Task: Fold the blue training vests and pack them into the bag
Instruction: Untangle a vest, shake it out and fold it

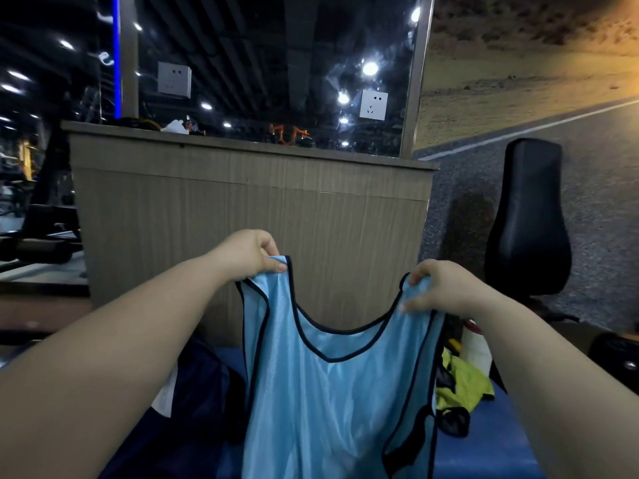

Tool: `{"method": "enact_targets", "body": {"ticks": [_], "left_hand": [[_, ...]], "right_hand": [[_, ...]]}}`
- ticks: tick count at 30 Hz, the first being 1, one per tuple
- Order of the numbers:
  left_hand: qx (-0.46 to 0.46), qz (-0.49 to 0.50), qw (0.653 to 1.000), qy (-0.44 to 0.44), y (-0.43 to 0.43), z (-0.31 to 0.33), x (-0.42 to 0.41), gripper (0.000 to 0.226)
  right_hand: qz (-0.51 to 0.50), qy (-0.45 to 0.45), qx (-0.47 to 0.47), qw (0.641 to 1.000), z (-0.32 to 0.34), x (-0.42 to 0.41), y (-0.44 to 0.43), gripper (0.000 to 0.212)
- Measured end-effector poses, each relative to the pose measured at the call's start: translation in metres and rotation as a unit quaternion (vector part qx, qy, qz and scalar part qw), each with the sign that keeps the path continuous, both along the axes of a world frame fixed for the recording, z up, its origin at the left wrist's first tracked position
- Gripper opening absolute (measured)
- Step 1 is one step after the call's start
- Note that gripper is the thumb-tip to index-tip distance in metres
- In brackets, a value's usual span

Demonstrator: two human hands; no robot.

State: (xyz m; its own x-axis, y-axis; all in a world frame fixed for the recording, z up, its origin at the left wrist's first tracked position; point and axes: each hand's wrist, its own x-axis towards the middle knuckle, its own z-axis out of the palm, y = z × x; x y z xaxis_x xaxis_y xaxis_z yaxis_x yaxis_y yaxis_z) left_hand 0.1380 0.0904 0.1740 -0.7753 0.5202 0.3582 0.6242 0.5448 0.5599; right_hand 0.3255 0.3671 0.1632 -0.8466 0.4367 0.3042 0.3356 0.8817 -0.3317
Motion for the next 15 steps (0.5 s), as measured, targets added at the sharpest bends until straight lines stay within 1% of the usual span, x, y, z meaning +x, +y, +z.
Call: {"method": "enact_targets", "body": {"ticks": [1,2,3,5,6,8,11,13,15], "left_hand": [[-0.004,0.0,1.0,0.004,0.0,0.0,-0.001,0.02],[-0.006,0.001,1.0,0.008,0.0,0.0,-0.001,0.018],[-0.006,0.005,1.0,0.013,0.0,0.0,-0.001,0.016],[0.001,0.013,1.0,0.018,-0.001,-0.001,-0.003,0.014],[0.007,0.016,1.0,0.018,-0.001,-0.001,-0.004,0.014],[0.018,0.027,0.999,0.018,-0.001,-0.003,-0.006,0.014],[0.024,0.041,0.999,0.018,0.002,-0.005,-0.009,0.013],[0.02,0.048,0.998,0.021,0.004,-0.007,-0.011,0.012],[0.009,0.056,0.998,0.033,0.005,-0.009,-0.012,0.011]], "right_hand": [[-0.017,-0.036,0.058,0.998,0.0,-0.002,-0.002,0.05],[-0.028,-0.06,0.103,0.992,0.0,-0.004,-0.004,0.053],[-0.046,-0.088,0.143,0.985,-0.002,-0.008,-0.003,0.049],[-0.087,-0.125,0.22,0.964,-0.006,-0.017,0.002,0.032],[-0.106,-0.138,0.243,0.954,-0.009,-0.021,0.003,0.026],[-0.118,-0.153,0.258,0.947,-0.014,-0.027,0.005,0.021],[-0.113,-0.114,0.231,0.96,-0.013,-0.033,0.003,0.016],[-0.096,-0.071,0.147,0.982,-0.006,-0.034,-0.003,0.022],[-0.061,-0.035,0.02,0.997,0.003,-0.031,-0.007,0.029]]}}
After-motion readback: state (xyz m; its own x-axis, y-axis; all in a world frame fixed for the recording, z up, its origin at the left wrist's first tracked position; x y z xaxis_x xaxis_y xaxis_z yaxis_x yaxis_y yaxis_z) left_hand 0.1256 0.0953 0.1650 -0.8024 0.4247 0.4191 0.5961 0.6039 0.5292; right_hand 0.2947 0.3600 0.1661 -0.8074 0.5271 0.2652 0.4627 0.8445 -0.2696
